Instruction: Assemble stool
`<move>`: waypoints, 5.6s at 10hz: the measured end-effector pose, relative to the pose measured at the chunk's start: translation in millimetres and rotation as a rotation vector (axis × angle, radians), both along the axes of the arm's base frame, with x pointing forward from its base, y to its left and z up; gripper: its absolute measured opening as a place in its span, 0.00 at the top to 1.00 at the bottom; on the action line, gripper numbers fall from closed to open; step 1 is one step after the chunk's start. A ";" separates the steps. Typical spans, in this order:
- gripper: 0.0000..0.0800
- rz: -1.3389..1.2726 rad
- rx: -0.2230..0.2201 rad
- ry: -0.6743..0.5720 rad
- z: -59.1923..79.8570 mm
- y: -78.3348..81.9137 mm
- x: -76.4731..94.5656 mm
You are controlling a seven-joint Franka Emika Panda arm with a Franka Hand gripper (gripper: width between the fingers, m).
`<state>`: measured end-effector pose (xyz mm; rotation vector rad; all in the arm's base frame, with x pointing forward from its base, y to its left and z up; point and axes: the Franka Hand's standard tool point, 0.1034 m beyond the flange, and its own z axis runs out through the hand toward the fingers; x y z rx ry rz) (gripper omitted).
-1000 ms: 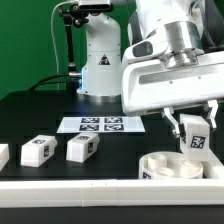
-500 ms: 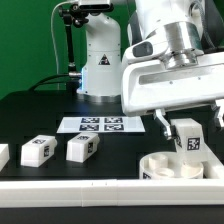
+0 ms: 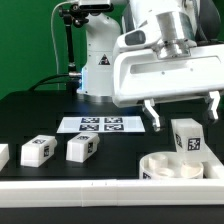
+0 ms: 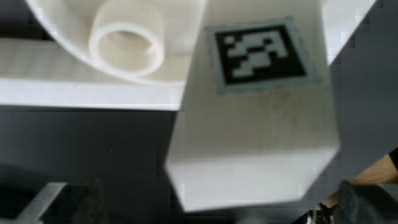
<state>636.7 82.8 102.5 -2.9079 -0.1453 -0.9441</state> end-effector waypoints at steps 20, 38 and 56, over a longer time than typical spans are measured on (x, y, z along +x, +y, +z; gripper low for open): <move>0.19 0.272 -0.065 0.499 5.9 9.6 -1.1; 0.19 1.476 -0.692 0.229 -9.8 2.3 -4.1; 0.55 1.452 -0.693 0.243 -15.3 15.3 -4.4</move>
Offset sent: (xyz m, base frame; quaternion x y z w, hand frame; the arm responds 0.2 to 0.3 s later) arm 0.0000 0.0000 0.0000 0.0000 0.0000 0.0000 1.0000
